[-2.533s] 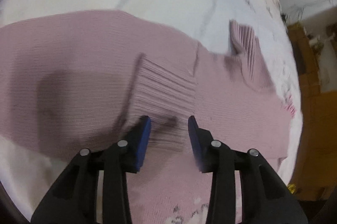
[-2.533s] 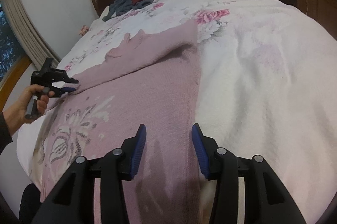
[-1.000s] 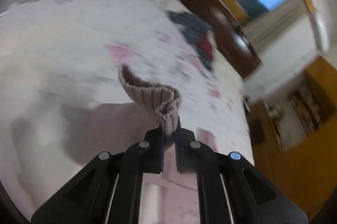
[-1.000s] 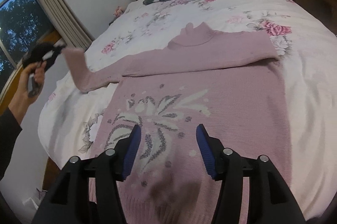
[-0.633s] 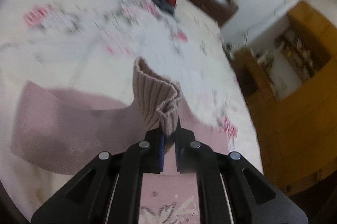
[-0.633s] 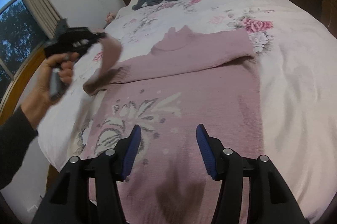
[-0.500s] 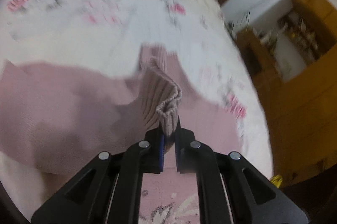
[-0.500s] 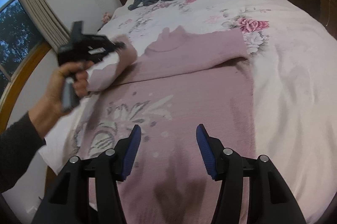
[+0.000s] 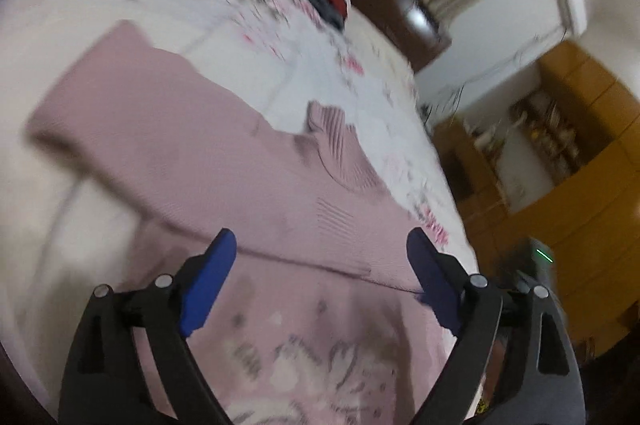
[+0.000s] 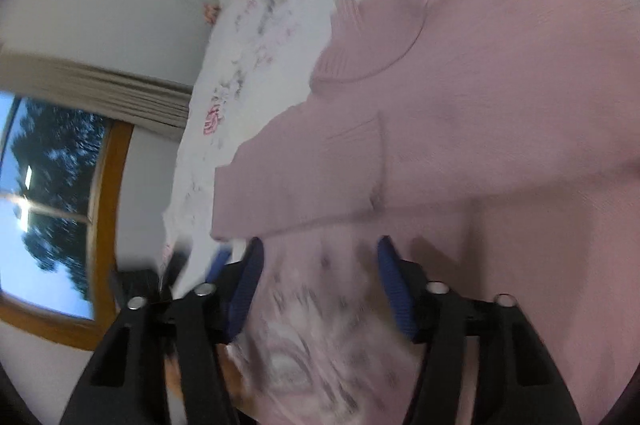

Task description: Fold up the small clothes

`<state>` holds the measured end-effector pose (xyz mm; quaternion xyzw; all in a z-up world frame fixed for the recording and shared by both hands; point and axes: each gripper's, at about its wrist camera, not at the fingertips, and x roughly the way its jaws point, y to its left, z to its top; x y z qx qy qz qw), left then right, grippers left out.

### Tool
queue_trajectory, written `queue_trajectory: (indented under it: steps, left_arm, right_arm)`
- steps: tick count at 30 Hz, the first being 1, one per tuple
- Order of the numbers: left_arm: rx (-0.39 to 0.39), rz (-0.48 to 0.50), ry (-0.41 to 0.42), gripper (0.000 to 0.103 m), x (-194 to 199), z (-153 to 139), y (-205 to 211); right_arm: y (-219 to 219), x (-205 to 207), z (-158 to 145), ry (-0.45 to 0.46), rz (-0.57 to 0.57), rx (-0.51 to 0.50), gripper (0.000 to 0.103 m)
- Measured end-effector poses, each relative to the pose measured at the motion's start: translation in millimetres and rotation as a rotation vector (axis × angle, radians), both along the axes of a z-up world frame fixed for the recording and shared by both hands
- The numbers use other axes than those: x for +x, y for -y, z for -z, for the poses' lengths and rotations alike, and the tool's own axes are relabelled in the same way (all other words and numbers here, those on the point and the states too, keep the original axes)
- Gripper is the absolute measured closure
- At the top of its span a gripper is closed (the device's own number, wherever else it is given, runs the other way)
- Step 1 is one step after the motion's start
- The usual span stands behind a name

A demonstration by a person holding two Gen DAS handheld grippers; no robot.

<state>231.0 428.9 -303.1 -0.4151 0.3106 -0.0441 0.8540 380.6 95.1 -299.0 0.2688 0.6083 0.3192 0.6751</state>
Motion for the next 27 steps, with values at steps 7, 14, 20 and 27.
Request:
queue_trajectory:
  steps: [7, 14, 20, 27]
  left_arm:
    - [-0.077, -0.032, 0.092, 0.017, -7, 6, -23]
    - [-0.162, -0.092, 0.088, 0.017, -20, 23, -45]
    - [-0.167, -0.115, 0.084, 0.018, -28, 27, -50]
    - [-0.159, -0.11, 0.084, 0.018, -28, 28, -50]
  right_arm:
    - [-30, 56, 52, -0.171, 0.079, -0.13, 0.059]
    - [-47, 63, 57, -0.258, 0.07, -0.082, 0.073]
    - [-54, 77, -6, -0.143, 0.018, -0.055, 0.095]
    - [-32, 92, -115, 0.063, -0.012, -0.072, 0.096]
